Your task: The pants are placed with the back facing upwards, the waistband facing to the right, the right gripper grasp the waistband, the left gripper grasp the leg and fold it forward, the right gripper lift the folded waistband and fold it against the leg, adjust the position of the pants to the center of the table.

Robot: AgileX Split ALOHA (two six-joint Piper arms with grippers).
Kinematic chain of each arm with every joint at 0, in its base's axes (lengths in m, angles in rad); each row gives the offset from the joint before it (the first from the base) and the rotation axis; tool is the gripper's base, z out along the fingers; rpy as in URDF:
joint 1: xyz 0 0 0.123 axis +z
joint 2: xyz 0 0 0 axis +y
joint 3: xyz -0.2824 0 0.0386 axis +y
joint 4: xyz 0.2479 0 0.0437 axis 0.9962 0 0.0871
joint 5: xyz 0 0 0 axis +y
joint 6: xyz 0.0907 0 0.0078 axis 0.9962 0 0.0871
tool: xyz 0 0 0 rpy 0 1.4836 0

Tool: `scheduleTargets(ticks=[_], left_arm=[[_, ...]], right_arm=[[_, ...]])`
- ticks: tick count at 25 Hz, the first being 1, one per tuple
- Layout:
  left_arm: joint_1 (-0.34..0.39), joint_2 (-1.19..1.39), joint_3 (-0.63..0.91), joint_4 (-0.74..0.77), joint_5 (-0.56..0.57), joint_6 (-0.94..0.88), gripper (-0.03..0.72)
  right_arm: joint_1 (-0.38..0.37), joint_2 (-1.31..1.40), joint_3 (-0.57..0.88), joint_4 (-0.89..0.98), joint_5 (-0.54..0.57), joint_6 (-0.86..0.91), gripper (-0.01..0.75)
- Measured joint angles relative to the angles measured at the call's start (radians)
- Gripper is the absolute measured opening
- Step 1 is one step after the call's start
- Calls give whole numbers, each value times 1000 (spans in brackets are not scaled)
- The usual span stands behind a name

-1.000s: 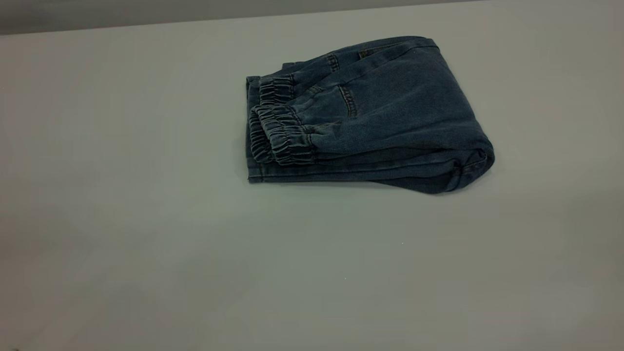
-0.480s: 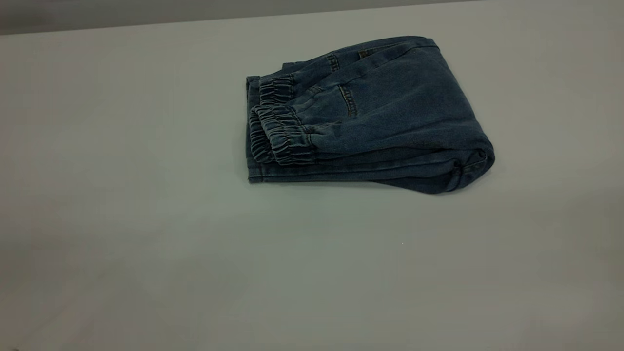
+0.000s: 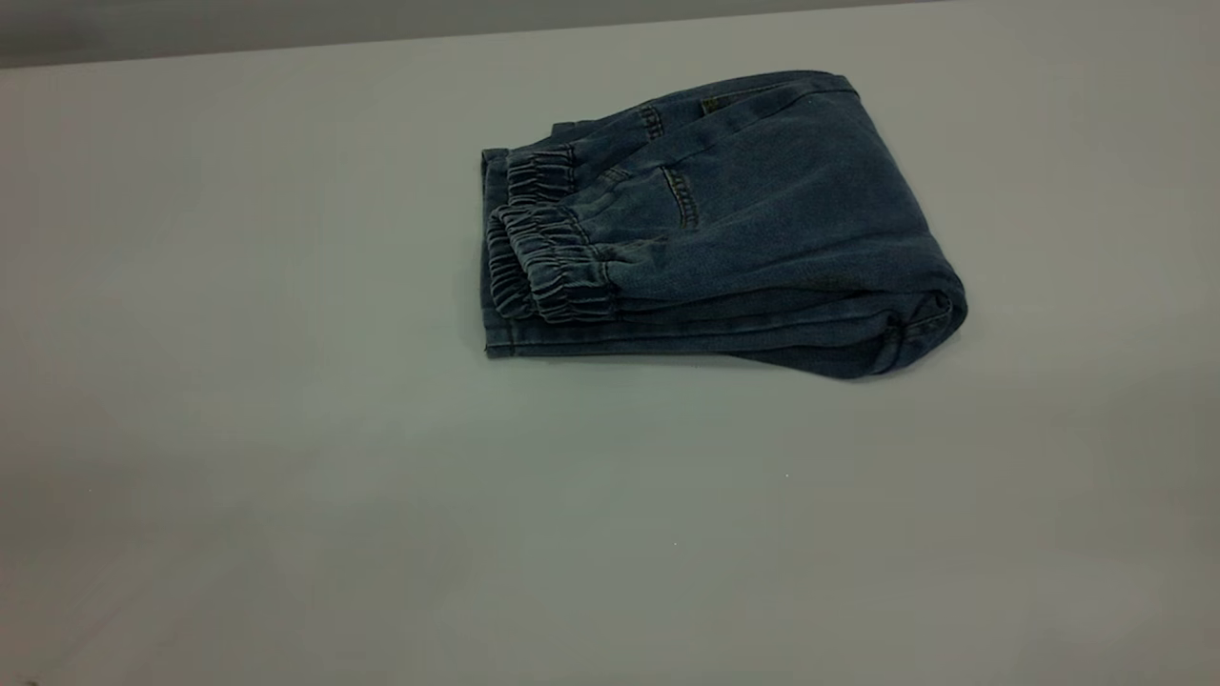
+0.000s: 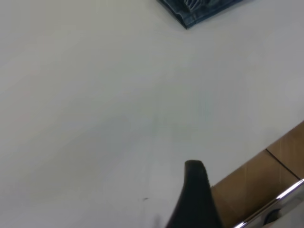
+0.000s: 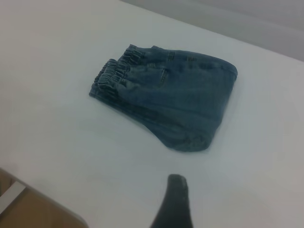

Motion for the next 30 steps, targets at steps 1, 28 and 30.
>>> scheduleTargets(ticks=[1, 28, 30], left_arm=[[0, 0, 0, 1, 0, 0, 505], [514, -235, -1, 8, 5, 0, 505], [538, -262, -1, 8, 5, 0, 505]], right_arm=[[0, 0, 0, 0, 0, 0, 556], [-81, 0, 0, 6, 1, 0, 556], [-124, 0, 0, 7, 1, 0, 556]])
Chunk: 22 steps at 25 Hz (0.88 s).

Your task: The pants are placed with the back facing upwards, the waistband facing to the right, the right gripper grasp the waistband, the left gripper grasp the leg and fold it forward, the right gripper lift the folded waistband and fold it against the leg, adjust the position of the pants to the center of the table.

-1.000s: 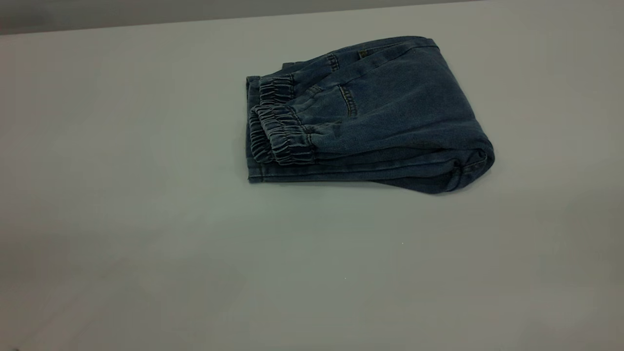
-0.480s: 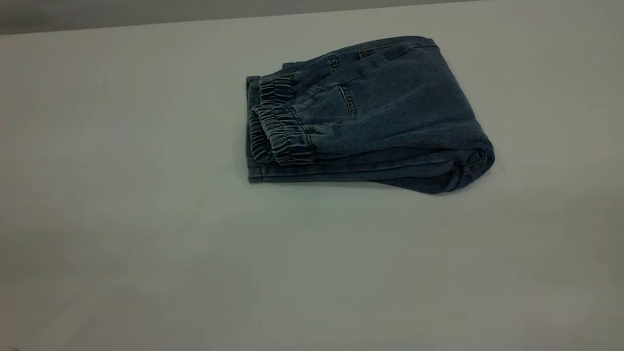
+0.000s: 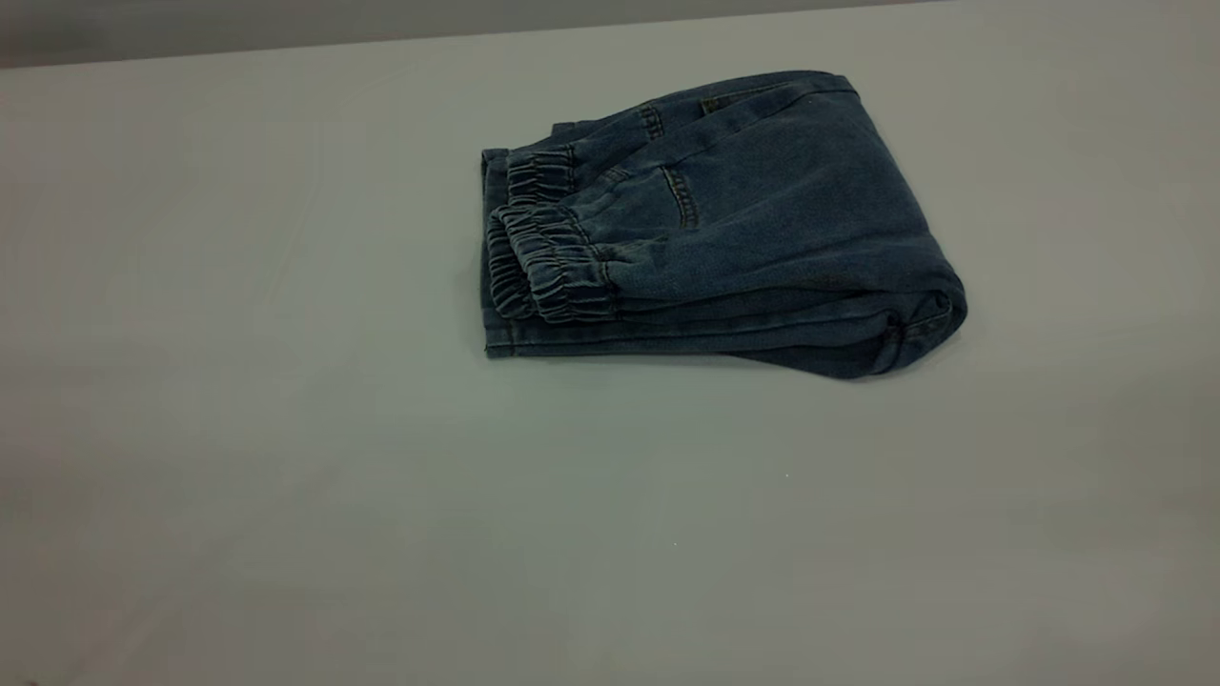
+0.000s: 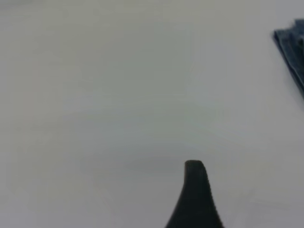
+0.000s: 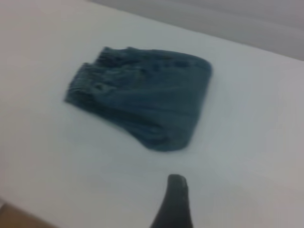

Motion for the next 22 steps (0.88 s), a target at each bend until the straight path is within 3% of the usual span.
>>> scheduleTargets(ticks=[4, 12, 22], left_arm=[[2, -49, 0, -3, 0, 0, 505], [-12, -53, 0, -2, -1, 0, 505], [-13, -52, 0, -1, -3, -6, 505]], right_arm=[[-67, 0, 0, 0, 0, 0, 556], [-112, 0, 0, 2, 0, 0, 556], [-114, 0, 0, 1, 0, 0, 556]])
